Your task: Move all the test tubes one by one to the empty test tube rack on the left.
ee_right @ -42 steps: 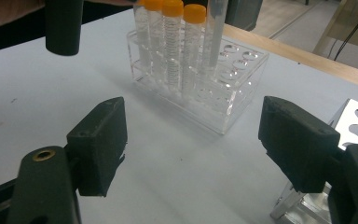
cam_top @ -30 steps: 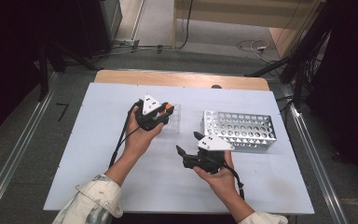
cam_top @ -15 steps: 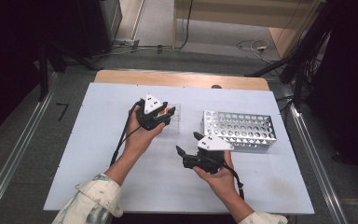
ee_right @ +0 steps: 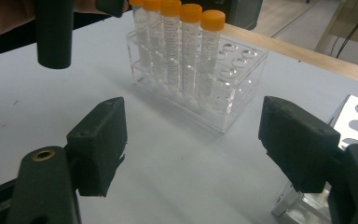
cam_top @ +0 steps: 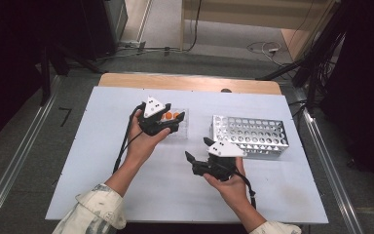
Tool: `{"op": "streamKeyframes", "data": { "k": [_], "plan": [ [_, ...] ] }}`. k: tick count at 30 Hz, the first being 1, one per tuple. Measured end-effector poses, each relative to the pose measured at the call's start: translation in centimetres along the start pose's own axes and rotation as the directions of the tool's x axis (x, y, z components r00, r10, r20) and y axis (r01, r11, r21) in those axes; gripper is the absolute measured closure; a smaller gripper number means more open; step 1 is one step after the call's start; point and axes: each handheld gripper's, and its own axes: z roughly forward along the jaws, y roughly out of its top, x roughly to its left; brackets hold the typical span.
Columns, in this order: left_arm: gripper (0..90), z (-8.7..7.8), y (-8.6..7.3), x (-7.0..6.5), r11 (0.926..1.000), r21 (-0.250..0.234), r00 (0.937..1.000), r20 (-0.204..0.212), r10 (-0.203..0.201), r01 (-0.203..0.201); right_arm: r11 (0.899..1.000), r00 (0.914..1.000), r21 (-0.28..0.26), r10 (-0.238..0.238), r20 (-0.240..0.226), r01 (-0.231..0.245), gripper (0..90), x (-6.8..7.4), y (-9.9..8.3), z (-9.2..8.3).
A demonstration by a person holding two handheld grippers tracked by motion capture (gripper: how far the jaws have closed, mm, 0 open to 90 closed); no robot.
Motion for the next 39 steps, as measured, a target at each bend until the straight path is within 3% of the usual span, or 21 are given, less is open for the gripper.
{"op": "streamKeyframes", "data": {
  "k": [8, 14, 21, 28, 32, 37, 39],
  "plan": [
    [29.7, -1.6, -0.7, -0.3, 0.9995, -0.015, 0.9993, 0.024, -0.027, 0.028, 1.000, 0.9998, -0.004, 0.020, 0.007, -0.020, 19.9, -0.7, -0.1, -0.2],
    [25.0, -3.2, -1.5, -0.2, 0.9993, -0.027, 0.9995, 0.017, -0.025, 0.025, 0.999, 0.9989, -0.011, 0.040, 0.023, -0.040, 18.7, -1.5, 0.0, -0.6],
    [22.4, -4.7, -2.5, 0.1, 0.9999, -0.007, 0.9998, 0.008, -0.016, 0.016, 0.997, 0.9957, -0.011, 0.075, 0.054, -0.074, 16.0, -2.9, -0.1, -1.1],
    [21.5, -5.2, -3.9, 0.0, 0.9999, 0.006, 1.0000, -0.001, -0.009, 0.009, 0.995, 0.9919, -0.010, 0.100, 0.078, -0.100, 15.1, -4.0, -0.6, -1.8],
    [19.8, -5.5, -4.5, -0.1, 0.9992, 0.024, 0.9987, 0.039, -0.032, 0.031, 0.994, 0.9898, -0.012, 0.112, 0.089, -0.111, 15.1, -4.5, -0.8, -2.3],
    [19.4, -6.1, -5.1, -0.1, 0.9996, 0.007, 0.9993, 0.024, -0.028, 0.028, 0.993, 0.9873, -0.013, 0.120, 0.103, -0.120, 15.1, -5.2, -1.1, -2.9],
    [19.4, -6.4, -5.2, -0.1, 0.9990, -0.007, 0.9985, 0.032, -0.044, 0.045, 0.992, 0.9861, -0.015, 0.124, 0.111, -0.123, 15.1, -5.4, -1.2, -3.1]
  ]
}}
